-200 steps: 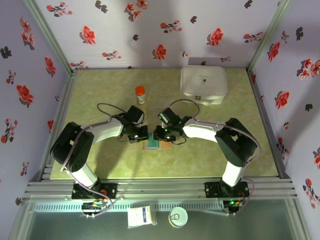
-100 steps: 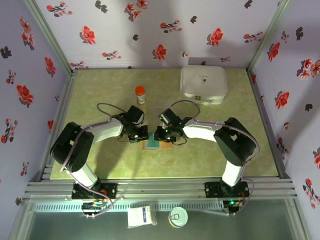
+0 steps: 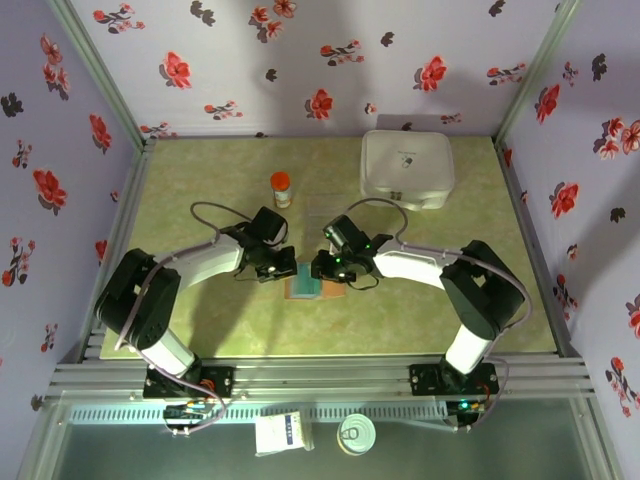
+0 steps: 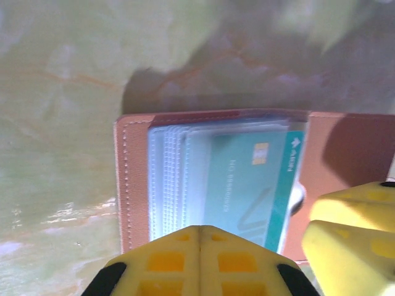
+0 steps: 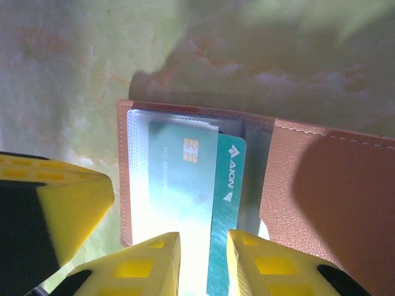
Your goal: Take the credit cards out of the card holder
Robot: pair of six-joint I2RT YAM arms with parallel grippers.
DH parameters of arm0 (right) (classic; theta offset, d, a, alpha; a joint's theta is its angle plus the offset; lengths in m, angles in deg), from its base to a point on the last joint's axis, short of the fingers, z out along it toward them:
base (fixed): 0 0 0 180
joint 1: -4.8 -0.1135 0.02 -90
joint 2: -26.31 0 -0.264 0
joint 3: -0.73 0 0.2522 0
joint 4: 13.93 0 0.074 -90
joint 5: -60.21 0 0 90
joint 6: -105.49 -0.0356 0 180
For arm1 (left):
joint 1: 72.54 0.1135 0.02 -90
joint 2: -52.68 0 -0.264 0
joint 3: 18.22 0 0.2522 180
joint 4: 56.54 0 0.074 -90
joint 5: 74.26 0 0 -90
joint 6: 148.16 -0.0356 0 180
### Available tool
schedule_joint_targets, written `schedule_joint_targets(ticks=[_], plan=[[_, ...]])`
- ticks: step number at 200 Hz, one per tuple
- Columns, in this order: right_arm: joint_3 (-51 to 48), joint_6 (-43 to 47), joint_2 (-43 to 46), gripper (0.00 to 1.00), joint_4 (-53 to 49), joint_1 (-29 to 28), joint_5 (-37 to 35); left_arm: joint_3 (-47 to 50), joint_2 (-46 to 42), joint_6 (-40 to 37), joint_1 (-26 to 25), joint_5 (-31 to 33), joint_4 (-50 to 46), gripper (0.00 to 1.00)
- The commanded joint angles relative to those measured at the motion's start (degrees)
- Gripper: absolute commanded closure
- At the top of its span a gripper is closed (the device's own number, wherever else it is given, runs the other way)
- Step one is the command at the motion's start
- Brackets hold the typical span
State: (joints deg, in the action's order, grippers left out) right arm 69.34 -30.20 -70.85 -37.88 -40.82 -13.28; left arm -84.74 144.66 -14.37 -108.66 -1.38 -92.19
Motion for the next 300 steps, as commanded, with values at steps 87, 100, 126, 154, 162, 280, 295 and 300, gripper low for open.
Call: schedule_joint_targets(ticks=[87, 100, 126, 154, 162, 280, 295, 300], plan=[[-2.3, -3.1, -2.1, 0.68, 7.9, 1.4, 5.8, -2.7, 3.7, -1.7, -0.8, -1.9, -1.7, 1.0], [-2.3, -3.2, -2.7, 0.69, 8.0, 1.6, 6.3, -2.9, 4.1, -2.3, -0.8, -1.3, -2.4, 1.0], [-2.3, -3.4, -4.1, 0.71, 7.9, 1.7, 6.8, -3.1, 5.4, -2.9, -0.8, -0.5, -3.2, 1.0], [-2.3, -3.2, -4.2, 0.72, 6.2, 1.8, 5.2, -3.1, 5.8, -3.2, -0.8, 0.2, -4.0, 1.0], [-2.3, -2.8, -3.7, 0.72, 5.3, 1.8, 4.1, -3.1, 5.7, -3.3, -0.7, 0.4, -4.4, 1.0], [-5.7, -2.6, 2.9, 0.59, 6.8, 4.7, 7.2, -7.4, 3.3, -2.6, -0.9, -1.5, -5.7, 1.0], [-6.2, -2.7, 2.5, 0.62, 7.6, 5.1, 8.1, -7.7, 4.2, -2.7, -1.2, -2.7, -5.1, 1.0], [-6.3, -2.6, 2.3, 0.63, 7.8, 5.2, 8.4, -7.9, 4.7, -3.0, -1.3, -3.2, -5.1, 1.0]])
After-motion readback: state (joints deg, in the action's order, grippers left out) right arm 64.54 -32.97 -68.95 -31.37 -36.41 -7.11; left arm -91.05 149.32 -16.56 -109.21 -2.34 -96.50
